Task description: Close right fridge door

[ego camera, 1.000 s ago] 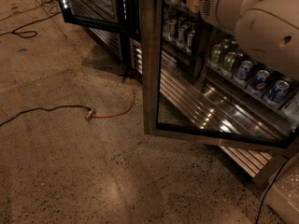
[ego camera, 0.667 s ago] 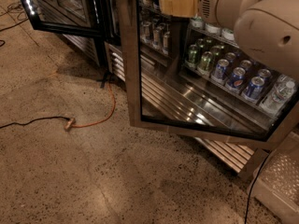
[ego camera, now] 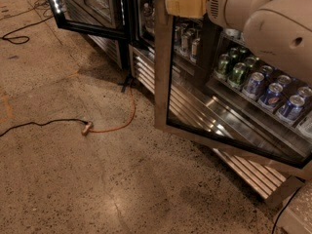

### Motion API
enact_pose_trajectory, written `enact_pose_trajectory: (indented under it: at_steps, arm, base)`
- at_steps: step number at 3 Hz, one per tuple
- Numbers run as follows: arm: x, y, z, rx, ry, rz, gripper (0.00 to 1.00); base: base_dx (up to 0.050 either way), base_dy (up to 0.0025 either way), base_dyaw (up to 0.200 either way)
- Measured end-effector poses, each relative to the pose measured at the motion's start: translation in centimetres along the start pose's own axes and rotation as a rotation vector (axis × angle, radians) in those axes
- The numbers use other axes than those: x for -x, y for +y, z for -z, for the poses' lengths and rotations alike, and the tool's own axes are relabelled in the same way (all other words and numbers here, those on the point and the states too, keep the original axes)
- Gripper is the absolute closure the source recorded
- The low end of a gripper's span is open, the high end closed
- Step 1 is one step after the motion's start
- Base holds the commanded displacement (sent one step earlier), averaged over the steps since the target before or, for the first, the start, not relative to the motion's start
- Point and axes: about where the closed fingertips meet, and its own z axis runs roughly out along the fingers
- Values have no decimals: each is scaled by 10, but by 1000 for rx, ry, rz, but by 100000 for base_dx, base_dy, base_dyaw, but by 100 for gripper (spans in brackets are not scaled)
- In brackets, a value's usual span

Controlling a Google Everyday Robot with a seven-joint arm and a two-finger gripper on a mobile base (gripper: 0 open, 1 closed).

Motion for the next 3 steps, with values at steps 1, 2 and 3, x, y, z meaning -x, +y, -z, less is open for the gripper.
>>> enact_pose_trajectory:
  at_steps: [1,2,3]
  arm:
    - [0,0,0,0,0,0,0]
    - [0,0,0,0,0,0,0]
    - [0,0,0,0,0,0,0]
  base:
    - [4993,4,-119]
    - [4997,2,-55]
    - [3542,-237,-13167]
